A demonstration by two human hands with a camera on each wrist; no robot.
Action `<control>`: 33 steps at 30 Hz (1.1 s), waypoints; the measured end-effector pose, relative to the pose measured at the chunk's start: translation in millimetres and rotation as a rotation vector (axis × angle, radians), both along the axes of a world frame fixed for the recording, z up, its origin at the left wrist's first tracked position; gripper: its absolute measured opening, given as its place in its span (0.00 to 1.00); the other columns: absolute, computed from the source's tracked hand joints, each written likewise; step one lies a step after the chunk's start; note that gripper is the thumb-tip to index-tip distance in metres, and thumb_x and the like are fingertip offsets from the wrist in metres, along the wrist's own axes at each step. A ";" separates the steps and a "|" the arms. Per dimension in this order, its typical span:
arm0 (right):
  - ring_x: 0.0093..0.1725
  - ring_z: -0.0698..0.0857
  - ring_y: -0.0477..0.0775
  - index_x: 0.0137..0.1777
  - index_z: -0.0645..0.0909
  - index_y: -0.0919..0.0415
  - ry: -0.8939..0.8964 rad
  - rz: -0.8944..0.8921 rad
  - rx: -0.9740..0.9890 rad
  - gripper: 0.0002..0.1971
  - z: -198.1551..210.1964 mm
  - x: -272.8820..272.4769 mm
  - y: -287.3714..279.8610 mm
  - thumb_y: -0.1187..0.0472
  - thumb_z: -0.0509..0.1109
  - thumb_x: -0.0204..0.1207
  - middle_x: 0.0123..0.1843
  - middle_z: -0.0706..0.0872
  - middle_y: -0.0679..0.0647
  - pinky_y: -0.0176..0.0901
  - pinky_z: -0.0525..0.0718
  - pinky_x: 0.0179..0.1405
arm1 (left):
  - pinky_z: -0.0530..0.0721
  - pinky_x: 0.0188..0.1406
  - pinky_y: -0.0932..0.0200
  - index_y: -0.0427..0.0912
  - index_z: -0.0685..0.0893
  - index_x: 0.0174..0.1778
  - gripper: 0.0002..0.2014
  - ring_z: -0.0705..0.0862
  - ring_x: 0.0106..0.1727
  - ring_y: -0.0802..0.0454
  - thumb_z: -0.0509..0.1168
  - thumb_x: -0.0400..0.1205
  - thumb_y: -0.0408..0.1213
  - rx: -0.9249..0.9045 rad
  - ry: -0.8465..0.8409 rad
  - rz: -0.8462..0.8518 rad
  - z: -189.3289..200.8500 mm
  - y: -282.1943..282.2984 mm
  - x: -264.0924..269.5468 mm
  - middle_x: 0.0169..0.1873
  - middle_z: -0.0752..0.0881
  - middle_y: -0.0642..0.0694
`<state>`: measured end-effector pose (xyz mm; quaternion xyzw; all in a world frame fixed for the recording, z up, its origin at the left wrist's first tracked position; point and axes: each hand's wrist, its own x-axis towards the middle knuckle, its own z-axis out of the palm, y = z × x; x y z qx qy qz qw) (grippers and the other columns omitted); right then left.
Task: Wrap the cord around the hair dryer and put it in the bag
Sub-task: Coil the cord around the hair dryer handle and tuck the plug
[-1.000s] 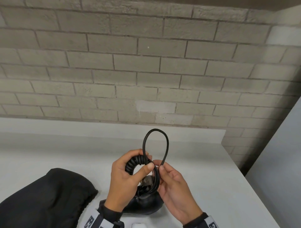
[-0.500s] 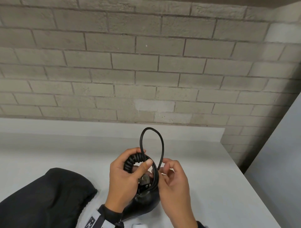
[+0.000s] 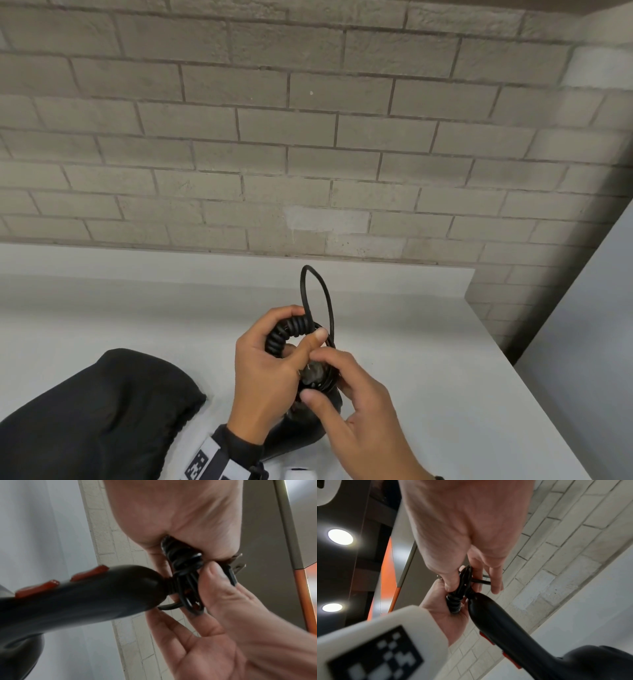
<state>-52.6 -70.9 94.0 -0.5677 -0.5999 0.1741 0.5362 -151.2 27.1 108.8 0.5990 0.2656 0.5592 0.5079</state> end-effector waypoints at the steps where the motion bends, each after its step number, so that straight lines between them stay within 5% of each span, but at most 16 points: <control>1: 0.63 0.84 0.44 0.61 0.76 0.34 -0.002 -0.008 -0.003 0.21 1.1 -1.2 0.8 0.63 0.73 0.78 0.59 0.85 0.35 0.32 0.80 0.63 | 0.90 0.31 0.47 0.55 0.89 0.46 0.13 0.83 0.30 0.28 0.80 0.66 0.40 0.012 0.007 0.001 1.0 0.1 -0.2 0.41 0.91 0.47; 5: 0.71 0.77 0.36 0.51 0.79 0.38 0.028 -0.127 -0.012 0.12 -3.1 -5.6 3.6 0.58 0.74 0.77 0.65 0.81 0.33 0.22 0.73 0.62 | 0.88 0.28 0.57 0.47 0.89 0.47 0.14 0.88 0.25 0.43 0.79 0.67 0.37 0.016 0.010 -0.015 5.0 -0.6 -0.2 0.40 0.91 0.47; 8: 0.75 0.69 0.32 0.49 0.80 0.36 0.044 -0.279 0.082 0.07 -0.6 -7.5 -0.5 0.46 0.75 0.74 0.72 0.72 0.29 0.15 0.66 0.62 | 0.89 0.32 0.57 0.46 0.88 0.47 0.14 0.89 0.27 0.44 0.80 0.68 0.34 0.023 0.023 -0.001 5.3 0.9 0.0 0.39 0.91 0.47; 10: 0.71 0.78 0.42 0.49 0.81 0.36 0.072 -0.273 0.171 0.07 5.8 -5.7 -6.2 0.43 0.72 0.73 0.68 0.80 0.37 0.24 0.74 0.62 | 0.90 0.36 0.55 0.47 0.88 0.47 0.13 0.89 0.29 0.43 0.80 0.69 0.32 0.034 0.015 0.005 3.2 4.1 -1.0 0.38 0.91 0.45; 13: 0.54 0.90 0.56 0.50 0.82 0.42 0.316 -0.071 0.248 0.10 16.8 -7.5 -17.0 0.42 0.75 0.72 0.51 0.92 0.53 0.55 0.86 0.56 | 0.87 0.41 0.62 0.47 0.88 0.46 0.12 0.90 0.37 0.49 0.80 0.69 0.33 0.067 0.039 0.044 1.2 8.9 -3.2 0.38 0.91 0.47; 16: 0.43 0.91 0.69 0.49 0.84 0.51 0.605 0.031 0.365 0.18 30.7 -5.5 -30.1 0.42 0.80 0.67 0.41 0.91 0.65 0.58 0.91 0.40 | 0.88 0.51 0.60 0.47 0.88 0.47 0.12 0.90 0.47 0.54 0.79 0.70 0.35 0.071 0.061 0.095 -0.4 13.2 -7.0 0.43 0.92 0.52; 18: 0.41 0.91 0.75 0.49 0.84 0.56 0.771 0.081 0.376 0.21 37.7 7.1 -39.9 0.46 0.84 0.63 0.38 0.90 0.69 0.57 0.90 0.37 | 0.86 0.61 0.53 0.50 0.86 0.49 0.12 0.89 0.58 0.53 0.79 0.72 0.35 0.078 0.103 0.148 -2.1 16.7 -9.9 0.57 0.90 0.55; 20: 0.50 0.87 0.83 0.57 0.80 0.63 0.951 0.372 0.393 0.14 38.0 26.6 -47.7 0.59 0.77 0.76 0.45 0.87 0.75 0.67 0.88 0.48 | 0.81 0.66 0.52 0.53 0.85 0.49 0.12 0.84 0.66 0.53 0.78 0.73 0.38 0.103 0.174 0.199 -2.3 19.2 -12.2 0.68 0.83 0.60; 21: 0.57 0.80 0.90 0.64 0.75 0.70 1.067 0.569 0.409 0.11 40.0 33.3 -51.7 0.69 0.65 0.84 0.52 0.81 0.83 0.76 0.80 0.60 | 0.81 0.66 0.52 0.53 0.84 0.49 0.12 0.83 0.67 0.53 0.78 0.74 0.39 0.107 0.199 0.209 -1.3 19.0 -12.4 0.69 0.82 0.61; 23: 0.65 0.63 0.99 0.69 0.62 0.82 1.301 0.463 0.358 0.14 53.4 37.9 -63.8 0.79 0.44 0.87 0.61 0.68 0.92 0.86 0.52 0.71 | 0.83 0.63 0.55 0.52 0.82 0.49 0.12 0.86 0.62 0.57 0.78 0.74 0.38 0.118 0.228 0.198 1.3 17.0 -11.6 0.67 0.83 0.63; 25: 0.69 0.58 0.97 0.70 0.60 0.83 1.321 0.403 0.305 0.15 58.1 42.9 -73.0 0.79 0.41 0.87 0.64 0.65 0.91 0.85 0.42 0.72 | 0.85 0.58 0.61 0.50 0.81 0.49 0.13 0.88 0.56 0.61 0.78 0.75 0.37 0.137 0.251 0.181 4.3 14.3 -9.7 0.61 0.86 0.65; 30: 0.75 0.62 0.86 0.73 0.63 0.77 1.301 0.452 0.230 0.15 69.9 49.6 -80.6 0.72 0.46 0.90 0.68 0.70 0.81 0.80 0.49 0.78 | 0.85 0.50 0.69 0.47 0.82 0.48 0.12 0.90 0.49 0.59 0.78 0.75 0.33 0.108 0.206 0.124 7.2 11.0 -6.1 0.46 0.92 0.58; 33: 0.75 0.66 0.80 0.75 0.63 0.73 1.376 0.469 0.215 0.18 64.4 52.1 -74.3 0.66 0.44 0.91 0.69 0.71 0.77 0.74 0.53 0.79 | 0.87 0.49 0.63 0.42 0.82 0.48 0.11 0.91 0.49 0.53 0.77 0.76 0.30 -0.043 0.106 0.013 6.0 10.7 -4.0 0.47 0.93 0.50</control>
